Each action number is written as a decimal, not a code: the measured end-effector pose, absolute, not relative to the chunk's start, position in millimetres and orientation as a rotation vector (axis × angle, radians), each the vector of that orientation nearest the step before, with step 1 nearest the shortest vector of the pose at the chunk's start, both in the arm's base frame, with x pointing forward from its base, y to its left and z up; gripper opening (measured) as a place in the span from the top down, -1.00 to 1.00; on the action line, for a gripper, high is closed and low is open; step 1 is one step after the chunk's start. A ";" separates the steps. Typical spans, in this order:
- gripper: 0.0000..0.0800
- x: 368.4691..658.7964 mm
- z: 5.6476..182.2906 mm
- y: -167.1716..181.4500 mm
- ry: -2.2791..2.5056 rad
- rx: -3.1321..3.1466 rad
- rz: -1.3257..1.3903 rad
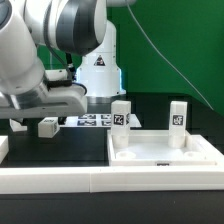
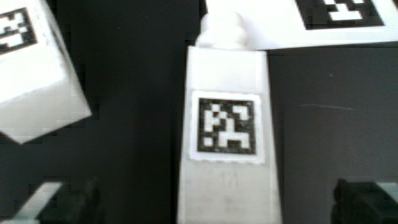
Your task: Assemble square table
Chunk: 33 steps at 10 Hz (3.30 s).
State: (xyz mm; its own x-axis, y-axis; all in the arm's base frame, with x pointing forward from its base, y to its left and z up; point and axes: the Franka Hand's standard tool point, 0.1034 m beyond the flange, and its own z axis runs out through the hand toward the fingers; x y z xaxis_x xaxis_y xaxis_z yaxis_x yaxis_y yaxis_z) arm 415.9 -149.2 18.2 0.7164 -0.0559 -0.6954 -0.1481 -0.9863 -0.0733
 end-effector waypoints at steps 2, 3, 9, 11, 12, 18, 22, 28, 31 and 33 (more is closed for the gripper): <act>-0.62 412.7 16.4 -148.0 0.194 -2.774 1.179; -0.62 412.9 12.4 -146.5 0.206 -2.745 1.243; 0.28 415.1 3.4 -142.2 0.185 -2.768 1.228; 0.28 416.5 3.4 -139.8 0.176 -2.773 1.227; 0.28 417.7 3.4 -137.7 0.167 -2.777 1.225; 0.27 453.6 44.0 -106.9 0.076 -2.810 1.164; 0.27 457.9 38.8 -111.3 0.080 -2.841 1.112; 0.27 514.8 79.7 -109.2 0.032 -3.038 0.612; 0.27 519.4 80.7 -116.1 0.031 -3.126 0.317; 0.27 538.8 94.9 -107.8 0.002 -3.144 0.202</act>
Offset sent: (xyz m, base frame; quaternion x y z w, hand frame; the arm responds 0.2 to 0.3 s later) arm 0.0019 0.0043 -0.0056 -0.0026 -0.0075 0.0368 0.9993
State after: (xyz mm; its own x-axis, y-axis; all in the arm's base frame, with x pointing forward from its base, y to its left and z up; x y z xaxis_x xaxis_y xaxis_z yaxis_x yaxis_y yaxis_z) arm 538.8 -107.8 94.9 0.9918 -0.0016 -0.1277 -0.0005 -1.0000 0.0087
